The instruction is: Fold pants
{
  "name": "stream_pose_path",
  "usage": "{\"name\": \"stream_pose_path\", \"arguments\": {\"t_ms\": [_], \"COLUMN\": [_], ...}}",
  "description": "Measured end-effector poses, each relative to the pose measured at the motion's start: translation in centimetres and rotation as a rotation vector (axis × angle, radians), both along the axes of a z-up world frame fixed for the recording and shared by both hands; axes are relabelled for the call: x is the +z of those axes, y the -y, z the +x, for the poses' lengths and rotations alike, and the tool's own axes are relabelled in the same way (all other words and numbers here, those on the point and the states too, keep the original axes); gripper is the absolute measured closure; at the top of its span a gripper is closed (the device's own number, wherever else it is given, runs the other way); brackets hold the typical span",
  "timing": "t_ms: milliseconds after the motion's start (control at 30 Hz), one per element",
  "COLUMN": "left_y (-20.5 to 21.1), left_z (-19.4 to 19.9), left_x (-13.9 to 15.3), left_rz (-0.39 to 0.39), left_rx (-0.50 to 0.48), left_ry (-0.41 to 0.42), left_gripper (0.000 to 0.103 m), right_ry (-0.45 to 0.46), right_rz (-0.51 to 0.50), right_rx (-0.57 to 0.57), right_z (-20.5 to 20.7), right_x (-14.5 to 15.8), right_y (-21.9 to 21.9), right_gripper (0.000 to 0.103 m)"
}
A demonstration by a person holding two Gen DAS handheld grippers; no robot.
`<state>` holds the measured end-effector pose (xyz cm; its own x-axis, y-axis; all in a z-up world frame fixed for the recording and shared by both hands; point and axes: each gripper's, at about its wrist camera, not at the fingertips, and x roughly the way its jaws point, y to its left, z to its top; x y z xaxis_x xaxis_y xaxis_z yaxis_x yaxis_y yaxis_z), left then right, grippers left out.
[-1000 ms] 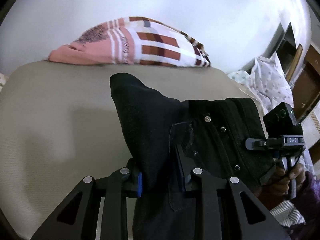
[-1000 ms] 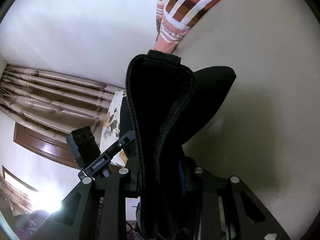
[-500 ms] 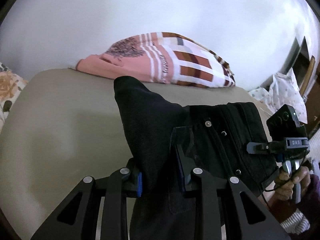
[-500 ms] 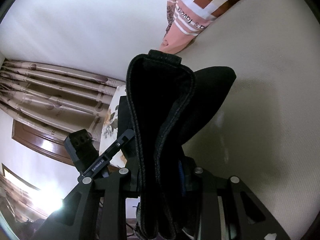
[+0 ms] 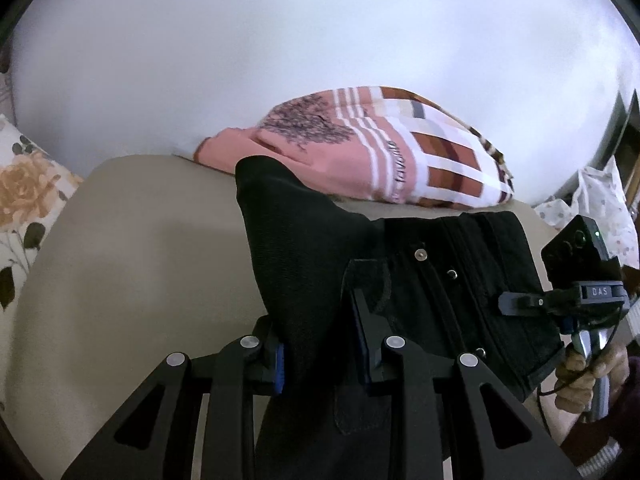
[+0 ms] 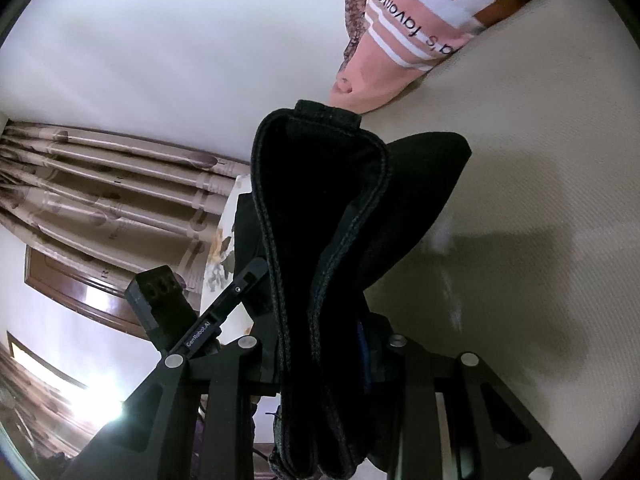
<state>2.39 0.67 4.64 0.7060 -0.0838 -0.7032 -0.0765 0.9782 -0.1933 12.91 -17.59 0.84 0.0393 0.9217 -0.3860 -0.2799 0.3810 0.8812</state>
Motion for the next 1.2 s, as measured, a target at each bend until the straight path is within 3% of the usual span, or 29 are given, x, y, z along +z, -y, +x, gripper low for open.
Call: {"name": "stream_pose_path", "arguments": {"t_ms": [533, 1200], "left_y": [-5.1, -7.2], "left_z": [4.2, 6.2], "left_x": [-1.6, -5.4], "left_rz": [0.025, 0.045], "left_rx": [0.049, 0.072], "left_ry": [-0.008, -0.046], "left_gripper": [0.076, 0.076], "right_ry": [-0.006, -0.035], "right_rz": [0.003, -0.027], "right_rx": [0.017, -0.004], "right_z": [5.2, 7.6], "right_x": [-2.0, -5.1], "right_y": [-5.0, -6.1], "right_gripper": [0.076, 0.076]}}
